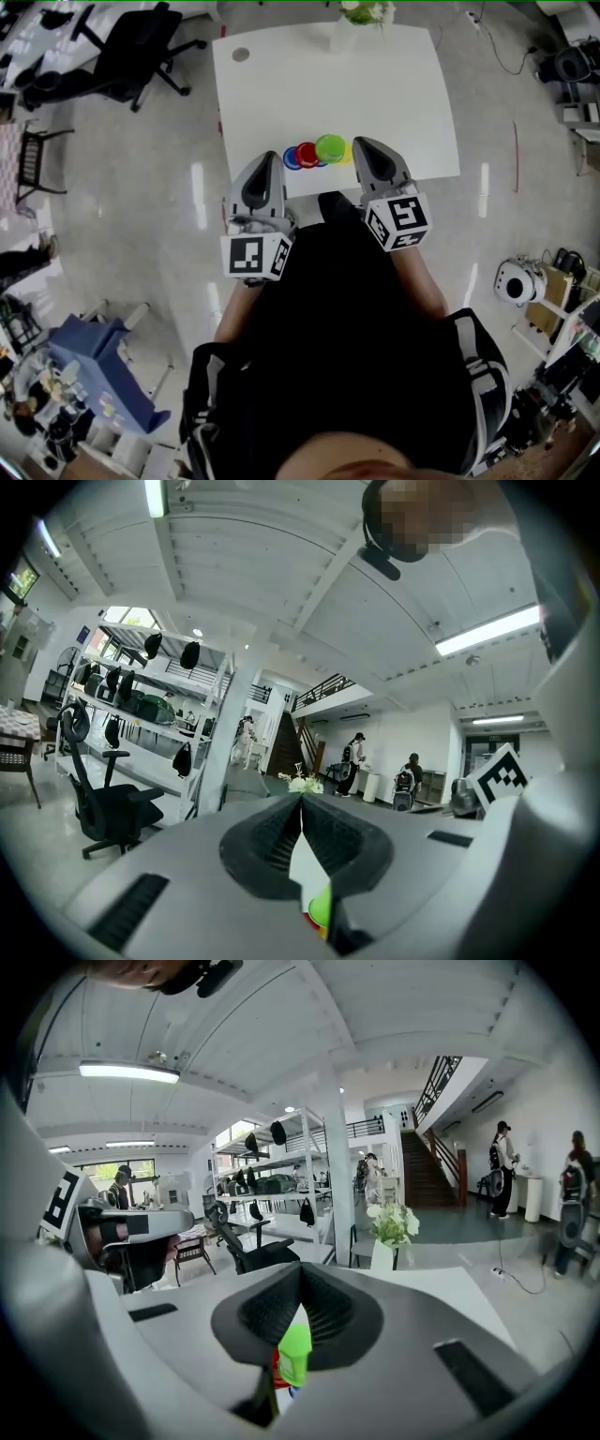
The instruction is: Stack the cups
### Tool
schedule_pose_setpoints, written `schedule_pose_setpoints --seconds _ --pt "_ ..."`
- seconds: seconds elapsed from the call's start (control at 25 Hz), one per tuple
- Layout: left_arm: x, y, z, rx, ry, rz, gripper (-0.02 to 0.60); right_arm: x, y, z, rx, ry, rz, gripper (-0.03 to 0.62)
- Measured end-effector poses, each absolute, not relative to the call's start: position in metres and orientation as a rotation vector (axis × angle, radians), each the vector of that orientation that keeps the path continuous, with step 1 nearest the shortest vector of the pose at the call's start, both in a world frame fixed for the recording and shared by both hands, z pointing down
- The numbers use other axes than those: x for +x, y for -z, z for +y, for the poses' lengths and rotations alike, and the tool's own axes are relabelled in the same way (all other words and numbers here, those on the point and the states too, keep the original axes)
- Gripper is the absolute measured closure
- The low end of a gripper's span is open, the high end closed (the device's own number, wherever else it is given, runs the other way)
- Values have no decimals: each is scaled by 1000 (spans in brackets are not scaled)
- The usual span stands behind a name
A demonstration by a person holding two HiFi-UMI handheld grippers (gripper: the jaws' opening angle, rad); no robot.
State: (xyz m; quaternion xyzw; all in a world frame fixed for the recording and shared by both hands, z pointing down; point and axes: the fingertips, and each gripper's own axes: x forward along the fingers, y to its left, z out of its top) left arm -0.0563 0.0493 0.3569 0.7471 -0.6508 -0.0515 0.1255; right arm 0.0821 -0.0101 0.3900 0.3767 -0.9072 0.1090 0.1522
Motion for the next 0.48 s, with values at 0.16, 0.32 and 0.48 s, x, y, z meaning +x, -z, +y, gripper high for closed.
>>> schedule_pose_setpoints --seconds 0.16,0.32,0.48 --pt "-56 -357 50 2174 153 -1899 560 82 -394 -7 1072 -368 -2605 569" --pt "-54 -357 51 2179 154 -1900 560 84 -394 -7 1065 -386 -2612 569" --pt "-54 -358 51 2178 155 -1901 560 84 -395 -7 1061 -386 -2608 569"
